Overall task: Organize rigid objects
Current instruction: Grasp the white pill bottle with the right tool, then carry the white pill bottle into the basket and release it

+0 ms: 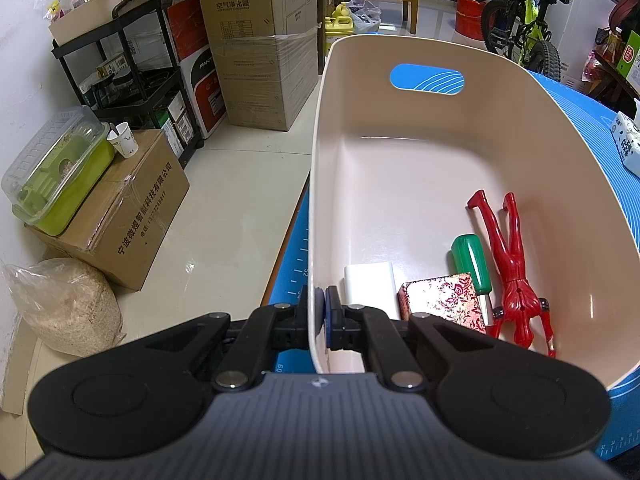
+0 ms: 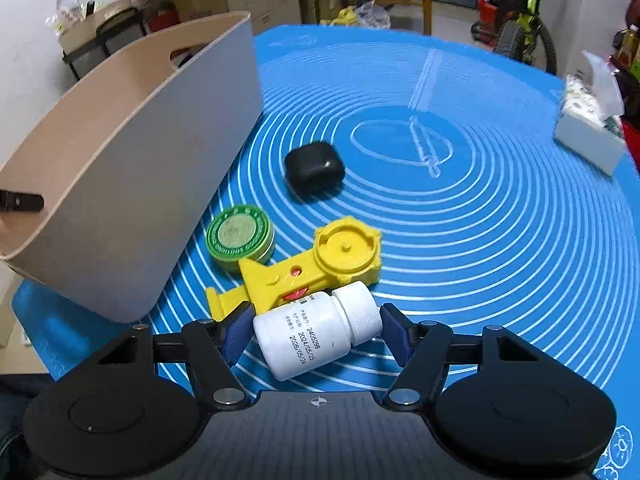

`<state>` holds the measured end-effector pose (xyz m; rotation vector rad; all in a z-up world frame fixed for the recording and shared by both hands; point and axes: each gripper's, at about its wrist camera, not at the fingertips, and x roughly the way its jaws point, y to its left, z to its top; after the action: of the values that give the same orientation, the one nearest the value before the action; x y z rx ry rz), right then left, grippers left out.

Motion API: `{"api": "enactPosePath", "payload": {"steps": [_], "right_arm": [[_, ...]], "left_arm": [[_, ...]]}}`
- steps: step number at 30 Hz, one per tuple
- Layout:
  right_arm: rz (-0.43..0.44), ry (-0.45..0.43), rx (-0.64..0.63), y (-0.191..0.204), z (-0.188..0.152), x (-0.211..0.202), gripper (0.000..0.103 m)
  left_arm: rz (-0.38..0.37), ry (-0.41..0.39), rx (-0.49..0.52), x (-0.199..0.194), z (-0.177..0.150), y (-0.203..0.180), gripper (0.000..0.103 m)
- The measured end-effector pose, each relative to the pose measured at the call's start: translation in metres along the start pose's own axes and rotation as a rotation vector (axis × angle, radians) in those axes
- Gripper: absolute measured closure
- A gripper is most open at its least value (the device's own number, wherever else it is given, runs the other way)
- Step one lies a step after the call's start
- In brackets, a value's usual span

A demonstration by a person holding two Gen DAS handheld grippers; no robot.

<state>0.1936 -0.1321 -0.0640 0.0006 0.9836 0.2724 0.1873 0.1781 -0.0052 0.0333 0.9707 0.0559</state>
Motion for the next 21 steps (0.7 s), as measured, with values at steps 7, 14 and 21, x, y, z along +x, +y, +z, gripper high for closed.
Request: {"api": "enactPosePath", "payload": {"steps": [7, 14, 21], "right_arm": [[-0.04, -0.086, 0.021, 0.0, 0.006, -0.027, 0.033], [-0.043, -0.249, 0.012, 0.021, 0.036, -0.065, 0.033], [-0.013, -0.383, -0.061, 0.061, 0.074, -0.086, 0.033]], "left_arm": [[-0.002, 0.001, -0.003, 0.0, 0.0, 0.0, 0.096], [-0.002, 0.001, -0.003, 0.0, 0.0, 0.0, 0.096], [0.0, 0.001, -0.001, 0.0, 0.0, 0.0, 0.096]]}}
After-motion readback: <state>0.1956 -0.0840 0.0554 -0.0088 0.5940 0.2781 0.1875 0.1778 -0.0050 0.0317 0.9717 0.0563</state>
